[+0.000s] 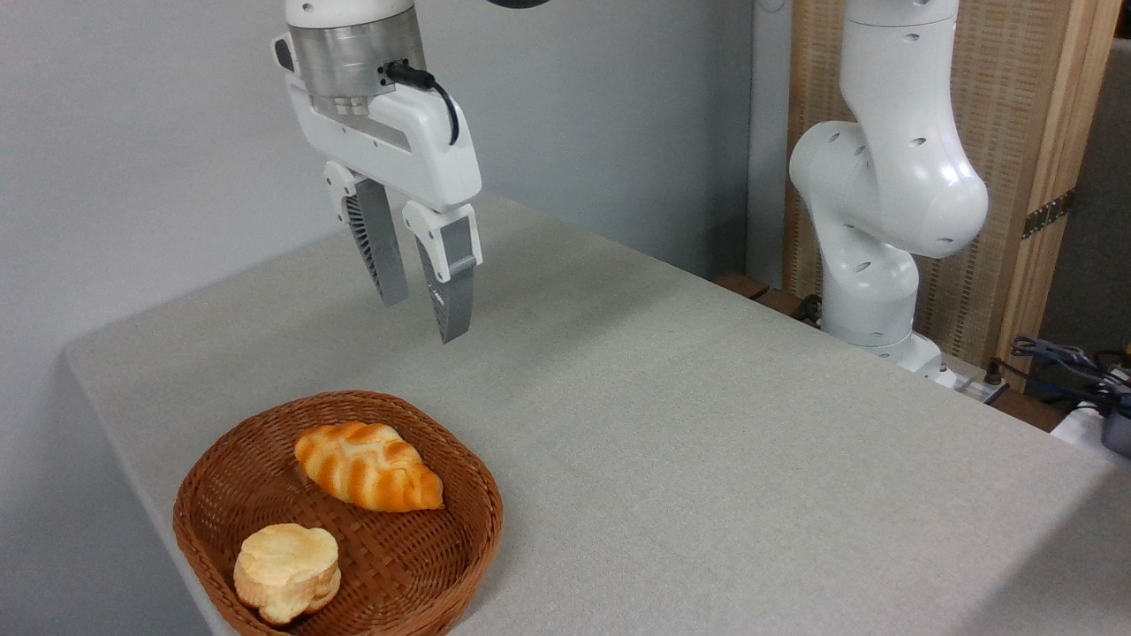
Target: Put bread into the basket
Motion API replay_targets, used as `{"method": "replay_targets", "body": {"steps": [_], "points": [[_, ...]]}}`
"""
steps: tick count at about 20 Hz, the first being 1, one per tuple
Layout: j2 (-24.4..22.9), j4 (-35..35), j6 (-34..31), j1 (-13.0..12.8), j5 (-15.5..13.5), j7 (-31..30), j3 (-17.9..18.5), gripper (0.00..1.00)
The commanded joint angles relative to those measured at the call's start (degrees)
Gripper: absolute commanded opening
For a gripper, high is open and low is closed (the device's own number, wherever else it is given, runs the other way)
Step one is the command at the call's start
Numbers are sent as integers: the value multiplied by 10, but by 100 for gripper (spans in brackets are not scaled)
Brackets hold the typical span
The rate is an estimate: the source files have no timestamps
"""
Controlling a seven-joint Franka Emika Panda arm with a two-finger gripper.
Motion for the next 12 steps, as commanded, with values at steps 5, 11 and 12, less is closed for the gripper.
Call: {"method": "replay_targets", "body": {"steps": [5, 11, 12], "points": [[-28, -29, 3, 44, 6, 8, -30, 100], [-29, -26, 2, 45, 7, 42, -23, 100], [-29, -25, 2, 45, 7, 42, -23, 100]]}}
